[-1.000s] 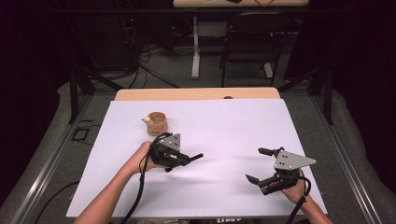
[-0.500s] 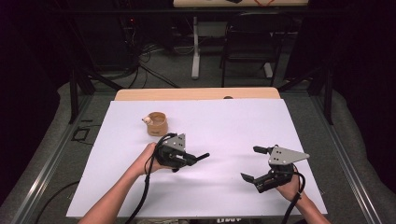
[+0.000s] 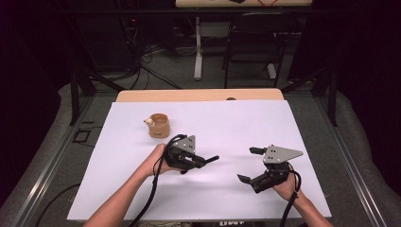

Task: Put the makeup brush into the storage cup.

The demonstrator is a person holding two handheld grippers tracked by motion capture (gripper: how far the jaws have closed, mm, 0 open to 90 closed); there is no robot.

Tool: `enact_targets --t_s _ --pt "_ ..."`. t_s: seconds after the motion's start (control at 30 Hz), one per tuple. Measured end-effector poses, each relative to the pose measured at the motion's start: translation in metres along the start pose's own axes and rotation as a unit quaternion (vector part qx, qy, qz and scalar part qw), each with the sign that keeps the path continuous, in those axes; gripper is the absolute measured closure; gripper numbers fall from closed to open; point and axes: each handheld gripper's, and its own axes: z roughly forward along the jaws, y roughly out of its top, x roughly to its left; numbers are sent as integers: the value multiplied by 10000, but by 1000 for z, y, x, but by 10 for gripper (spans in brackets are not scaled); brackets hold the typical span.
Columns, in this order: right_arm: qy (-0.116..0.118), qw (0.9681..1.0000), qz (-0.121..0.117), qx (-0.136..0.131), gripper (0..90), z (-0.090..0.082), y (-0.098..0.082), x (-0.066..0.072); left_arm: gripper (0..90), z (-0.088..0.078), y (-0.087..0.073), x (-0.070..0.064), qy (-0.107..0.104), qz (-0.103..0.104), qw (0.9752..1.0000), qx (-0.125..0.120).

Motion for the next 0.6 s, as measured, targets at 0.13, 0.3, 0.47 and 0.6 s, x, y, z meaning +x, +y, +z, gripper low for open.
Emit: enact_targets --t_s 0.13,0.3,0.47,0.6 --pt "63 9998 -39 176 0 6 3 0 787 3 3 1 -56 23 10000 41" --pt "168 9992 -60 356 0 11 4 0 787 8 5 1 -100 71 9999 111" --pt "223 9988 -64 441 0 15 5 1 786 14 8 1 -170 145 9995 225" --pt "297 9984 -63 486 8 19 8 1 787 19 11 1 -231 188 9991 307"
